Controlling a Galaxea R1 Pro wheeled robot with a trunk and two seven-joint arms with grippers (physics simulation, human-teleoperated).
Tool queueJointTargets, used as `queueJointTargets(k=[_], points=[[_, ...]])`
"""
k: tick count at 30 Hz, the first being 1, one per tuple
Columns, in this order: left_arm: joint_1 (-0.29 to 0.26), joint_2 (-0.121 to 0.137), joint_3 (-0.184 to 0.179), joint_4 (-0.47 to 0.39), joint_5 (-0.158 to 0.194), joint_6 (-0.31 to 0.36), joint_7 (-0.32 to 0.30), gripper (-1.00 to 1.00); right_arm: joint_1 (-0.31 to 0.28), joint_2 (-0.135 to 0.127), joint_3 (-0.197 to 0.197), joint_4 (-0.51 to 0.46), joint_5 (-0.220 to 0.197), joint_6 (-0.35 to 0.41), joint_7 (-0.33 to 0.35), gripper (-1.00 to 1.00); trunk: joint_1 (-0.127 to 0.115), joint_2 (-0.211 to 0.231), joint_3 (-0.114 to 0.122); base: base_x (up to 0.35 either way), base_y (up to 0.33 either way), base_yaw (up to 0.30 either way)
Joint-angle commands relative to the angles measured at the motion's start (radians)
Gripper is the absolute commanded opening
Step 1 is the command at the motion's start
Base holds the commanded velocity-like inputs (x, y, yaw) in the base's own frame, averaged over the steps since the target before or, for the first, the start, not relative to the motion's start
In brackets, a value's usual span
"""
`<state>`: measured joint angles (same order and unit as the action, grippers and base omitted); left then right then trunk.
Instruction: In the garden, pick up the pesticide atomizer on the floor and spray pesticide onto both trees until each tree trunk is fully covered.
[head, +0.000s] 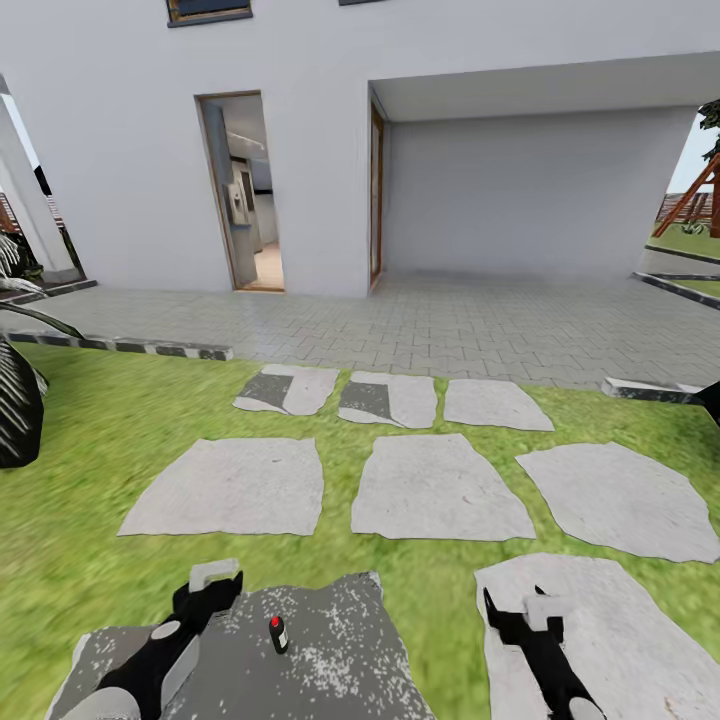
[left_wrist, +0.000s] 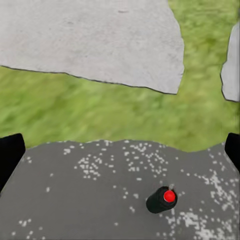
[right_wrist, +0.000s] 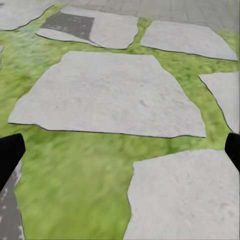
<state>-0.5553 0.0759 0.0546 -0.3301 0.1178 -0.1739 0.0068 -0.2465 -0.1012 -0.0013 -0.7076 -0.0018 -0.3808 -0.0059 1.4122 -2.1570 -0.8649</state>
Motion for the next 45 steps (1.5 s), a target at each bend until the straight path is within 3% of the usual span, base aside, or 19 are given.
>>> queueJointTargets(k=[1,4,5,8,11,12,13,14,21,26,45], points=[[-0.006,0.0,-0.001,0.0,-0.002,0.001,0.003,1.0,-0.029,0.0,-0.001,-0.003,-0.001,0.024,0.0,1.0,0.0,0.0,0.0,0.0,0.0,0.0],[-0.016,0.001,-0.003,-0.002,-0.005,0.003,0.027,1.0,-0.129,0.0,-0.003,-0.013,-0.002,0.134,0.0,1.0,0.0,0.0,0.0,0.0,0.0,0.0],[-0.018,0.002,-0.005,-0.003,-0.006,0.0,0.035,1.0,-0.195,0.0,-0.003,-0.019,-0.003,0.189,0.0,1.0,0.0,0.0,0.0,0.0,0.0,0.0],[-0.017,0.004,-0.01,-0.006,-0.009,-0.007,0.036,1.0,-0.233,-0.002,-0.005,-0.021,-0.002,0.212,0.001,1.0,0.0,0.0,0.0,0.0,0.0,0.0],[-0.013,0.007,-0.013,-0.01,-0.02,-0.008,0.036,1.0,-0.24,-0.005,-0.004,-0.02,-0.001,0.217,0.003,1.0,0.0,0.0,0.0,0.002,0.0,0.0],[-0.01,0.009,-0.014,-0.011,-0.035,-0.009,0.036,1.0,-0.242,-0.006,-0.003,-0.017,0.0,0.218,0.004,1.0,0.0,0.0,0.0,0.079,-0.011,0.0],[-0.007,0.01,-0.015,-0.012,-0.074,-0.01,0.036,1.0,-0.244,-0.029,-0.002,-0.019,0.0,0.22,0.004,1.0,0.0,0.0,0.0,0.214,-0.166,0.0],[-0.007,0.011,-0.015,-0.012,-0.08,-0.01,0.036,1.0,-0.244,-0.033,-0.003,-0.02,-0.001,0.22,0.004,1.0,0.0,0.0,0.0,0.222,-0.181,0.0],[-0.018,0.007,-0.012,-0.02,-0.087,-0.012,0.037,1.0,-0.244,-0.042,-0.003,-0.018,0.002,0.22,0.004,1.0,0.0,0.0,0.0,0.225,-0.213,0.0],[-0.017,0.007,-0.005,-0.097,-0.082,-0.009,0.04,1.0,-0.244,-0.062,-0.001,-0.017,0.001,0.22,0.005,1.0,0.0,0.0,0.0,0.226,-0.232,0.0],[-0.008,0.005,-0.006,-0.115,-0.085,-0.012,0.039,1.0,-0.244,-0.066,-0.001,-0.012,0.0,0.22,0.004,1.0,0.008,-0.014,-0.006,0.076,-0.073,0.0]])
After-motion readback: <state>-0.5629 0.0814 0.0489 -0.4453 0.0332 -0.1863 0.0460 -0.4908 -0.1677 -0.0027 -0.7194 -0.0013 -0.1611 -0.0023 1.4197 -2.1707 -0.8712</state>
